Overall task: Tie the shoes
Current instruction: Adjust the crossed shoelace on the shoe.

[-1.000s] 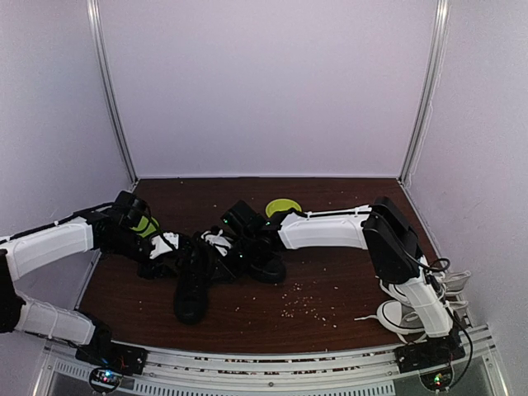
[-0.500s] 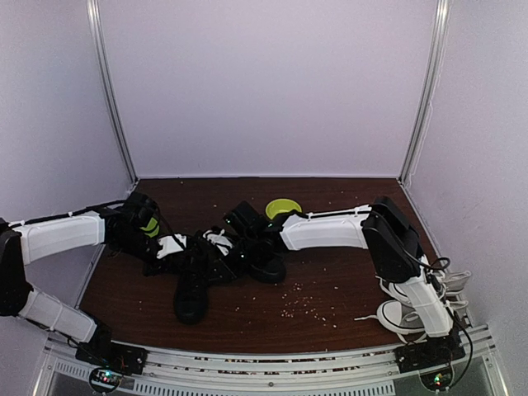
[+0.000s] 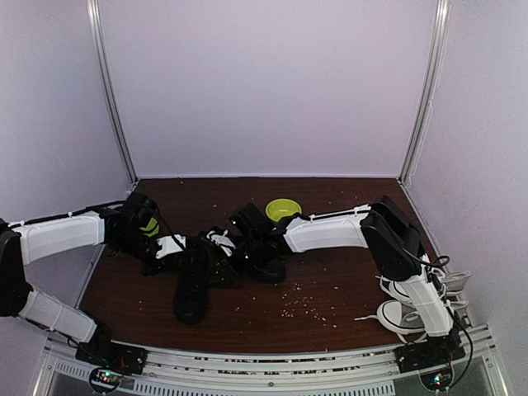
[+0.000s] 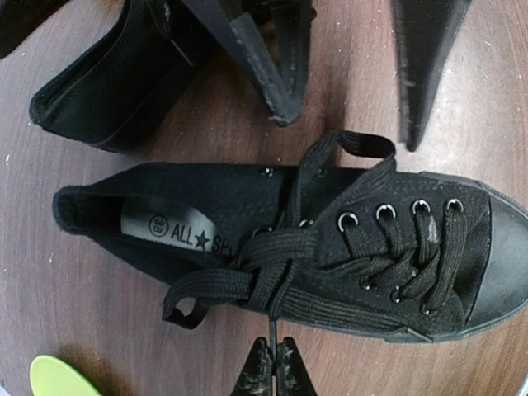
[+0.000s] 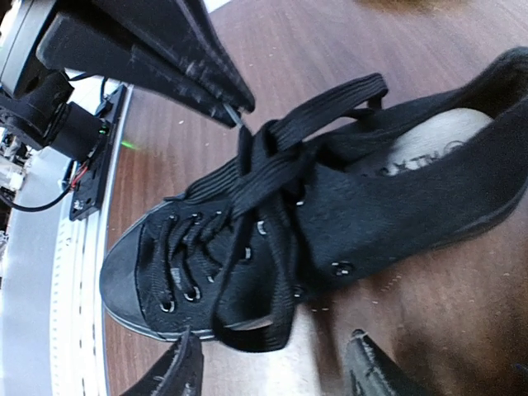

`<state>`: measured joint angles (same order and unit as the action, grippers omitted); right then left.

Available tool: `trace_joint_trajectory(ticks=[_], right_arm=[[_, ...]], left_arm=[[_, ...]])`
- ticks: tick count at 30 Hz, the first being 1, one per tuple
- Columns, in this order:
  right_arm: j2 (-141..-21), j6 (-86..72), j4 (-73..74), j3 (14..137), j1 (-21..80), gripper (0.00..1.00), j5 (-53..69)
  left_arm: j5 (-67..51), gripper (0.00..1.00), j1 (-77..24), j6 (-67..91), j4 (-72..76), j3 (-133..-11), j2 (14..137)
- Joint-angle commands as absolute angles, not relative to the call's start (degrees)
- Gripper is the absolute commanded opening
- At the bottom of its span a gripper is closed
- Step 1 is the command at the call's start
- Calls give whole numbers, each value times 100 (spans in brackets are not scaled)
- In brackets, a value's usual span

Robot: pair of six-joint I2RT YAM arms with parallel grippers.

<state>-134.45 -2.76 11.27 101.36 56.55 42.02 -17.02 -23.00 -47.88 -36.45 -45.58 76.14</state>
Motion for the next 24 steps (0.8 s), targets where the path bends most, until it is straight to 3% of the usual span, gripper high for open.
trace_joint_trajectory(ticks=[1,18,24], right_arm=[[-13259,-196,660,9985,5692,59,4515],[-13425,-351,264,10107,5818,51,4133],[-13456,-407,212,10204,5806,40,4112]], left_arm=[[-1407,0,-2323,-4774,-3717,-4477,7293],[-585,0,-2317,-4877,-4015,-4434,7630],[-355,0,-2318,-4900,-4052,-4420,7750]])
